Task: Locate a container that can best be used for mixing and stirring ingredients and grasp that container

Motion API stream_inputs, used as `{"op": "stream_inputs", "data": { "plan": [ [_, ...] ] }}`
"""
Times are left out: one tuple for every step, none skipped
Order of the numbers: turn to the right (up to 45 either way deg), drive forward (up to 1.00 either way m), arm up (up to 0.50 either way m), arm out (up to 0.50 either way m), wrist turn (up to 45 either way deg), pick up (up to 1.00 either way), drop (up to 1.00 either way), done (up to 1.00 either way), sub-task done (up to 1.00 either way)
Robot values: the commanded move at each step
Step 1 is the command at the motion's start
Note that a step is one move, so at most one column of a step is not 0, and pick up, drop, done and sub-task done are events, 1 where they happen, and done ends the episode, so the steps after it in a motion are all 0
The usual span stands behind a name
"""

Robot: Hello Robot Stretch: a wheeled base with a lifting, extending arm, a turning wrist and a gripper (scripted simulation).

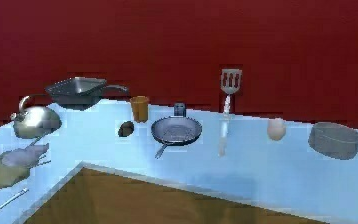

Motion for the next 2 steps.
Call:
{"op": "stream_inputs", "data": {
  "plan": [
    [45.0, 0.0, 0.0, 0.0, 0.0, 0.0, 0.0, 0.0, 0.0],
    [36.0, 0.0, 0.0, 0.0, 0.0, 0.0, 0.0, 0.0, 0.0]
  ]
}}
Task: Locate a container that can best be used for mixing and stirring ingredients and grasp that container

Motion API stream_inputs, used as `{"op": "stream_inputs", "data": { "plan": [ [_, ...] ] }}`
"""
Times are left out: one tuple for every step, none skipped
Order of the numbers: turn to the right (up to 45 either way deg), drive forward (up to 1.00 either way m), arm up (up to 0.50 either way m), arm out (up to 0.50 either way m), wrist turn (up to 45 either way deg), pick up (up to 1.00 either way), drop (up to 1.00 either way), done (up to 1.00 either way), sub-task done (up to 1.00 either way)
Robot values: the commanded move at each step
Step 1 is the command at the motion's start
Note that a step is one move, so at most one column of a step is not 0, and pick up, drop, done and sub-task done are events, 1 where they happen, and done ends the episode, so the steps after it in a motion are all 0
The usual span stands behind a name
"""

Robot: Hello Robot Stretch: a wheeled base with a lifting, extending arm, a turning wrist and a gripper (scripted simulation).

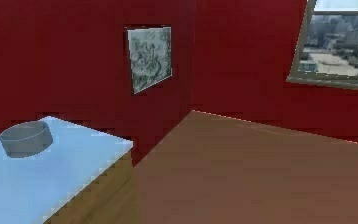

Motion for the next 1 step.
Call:
{"op": "stream_inputs", "data": {
  "plan": [
    [0.0, 0.8, 0.0, 0.0, 0.0, 0.0, 0.0, 0.0, 0.0]
  ]
}}
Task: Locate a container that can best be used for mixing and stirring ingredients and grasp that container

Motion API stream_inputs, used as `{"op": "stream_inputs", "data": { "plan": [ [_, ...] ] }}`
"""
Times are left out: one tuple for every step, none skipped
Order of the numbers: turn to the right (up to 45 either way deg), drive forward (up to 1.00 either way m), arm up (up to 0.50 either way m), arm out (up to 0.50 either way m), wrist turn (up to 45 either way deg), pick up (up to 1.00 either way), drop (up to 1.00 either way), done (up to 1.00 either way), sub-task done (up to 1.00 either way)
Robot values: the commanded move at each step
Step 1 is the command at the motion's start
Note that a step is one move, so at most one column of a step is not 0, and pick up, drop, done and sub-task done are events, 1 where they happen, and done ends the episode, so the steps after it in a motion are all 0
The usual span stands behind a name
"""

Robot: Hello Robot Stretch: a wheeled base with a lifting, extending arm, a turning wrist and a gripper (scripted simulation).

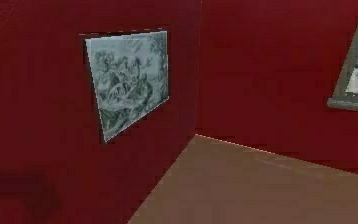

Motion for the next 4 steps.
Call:
{"op": "stream_inputs", "data": {
  "plan": [
    [-15.0, 0.0, 0.0, 0.0, 0.0, 0.0, 0.0, 0.0, 0.0],
    [0.0, 0.15, 0.0, 0.0, 0.0, 0.0, 0.0, 0.0, 0.0],
    [-45.0, 0.0, 0.0, 0.0, 0.0, 0.0, 0.0, 0.0, 0.0],
    [0.0, 0.45, 0.0, 0.0, 0.0, 0.0, 0.0, 0.0, 0.0]
  ]
}}
